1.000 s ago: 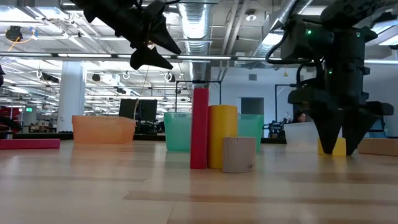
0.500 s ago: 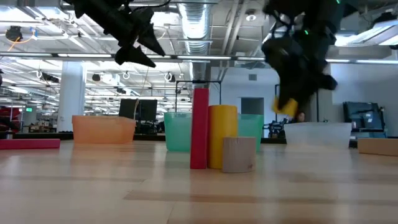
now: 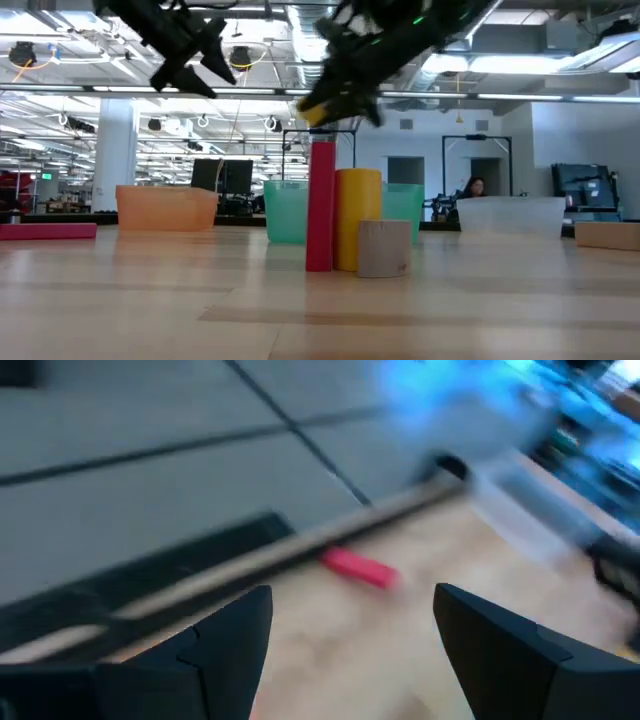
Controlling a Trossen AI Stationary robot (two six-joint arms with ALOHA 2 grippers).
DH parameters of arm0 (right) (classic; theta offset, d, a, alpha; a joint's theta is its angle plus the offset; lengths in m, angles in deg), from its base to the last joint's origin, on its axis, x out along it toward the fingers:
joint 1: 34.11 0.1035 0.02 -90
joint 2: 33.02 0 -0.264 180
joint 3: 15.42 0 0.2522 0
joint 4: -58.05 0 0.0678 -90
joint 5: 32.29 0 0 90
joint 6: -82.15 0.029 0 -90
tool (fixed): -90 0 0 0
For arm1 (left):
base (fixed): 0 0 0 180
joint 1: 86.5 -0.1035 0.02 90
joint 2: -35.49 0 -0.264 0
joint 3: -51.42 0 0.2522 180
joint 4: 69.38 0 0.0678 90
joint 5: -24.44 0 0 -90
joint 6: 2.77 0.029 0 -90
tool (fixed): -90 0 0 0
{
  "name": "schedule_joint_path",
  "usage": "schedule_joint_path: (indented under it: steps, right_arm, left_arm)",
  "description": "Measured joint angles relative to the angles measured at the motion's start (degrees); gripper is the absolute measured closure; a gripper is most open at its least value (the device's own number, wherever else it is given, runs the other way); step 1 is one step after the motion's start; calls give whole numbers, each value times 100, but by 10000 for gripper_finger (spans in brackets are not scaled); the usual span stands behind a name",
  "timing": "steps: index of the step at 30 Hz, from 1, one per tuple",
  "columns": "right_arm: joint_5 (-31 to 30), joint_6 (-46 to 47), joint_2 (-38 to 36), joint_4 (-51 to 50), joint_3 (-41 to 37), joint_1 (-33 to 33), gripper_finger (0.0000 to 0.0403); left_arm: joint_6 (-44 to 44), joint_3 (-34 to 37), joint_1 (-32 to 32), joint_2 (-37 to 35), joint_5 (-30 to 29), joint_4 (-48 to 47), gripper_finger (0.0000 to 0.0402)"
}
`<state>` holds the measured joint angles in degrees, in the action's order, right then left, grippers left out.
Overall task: Sort & place blocks by color
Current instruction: Put the yellow block into the orange bin, then put the brown block into the transparent bin
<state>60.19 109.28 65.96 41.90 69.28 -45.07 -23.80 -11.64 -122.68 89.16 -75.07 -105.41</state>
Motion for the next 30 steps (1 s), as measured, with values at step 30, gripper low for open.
schedule_joint_path:
  steps: [30]
  right_arm:
    - [1225, -345, 5319, 862, 6157, -589, 155]
  left_arm:
    - [-254, 0, -1707, -345, 1477, 204, 136]
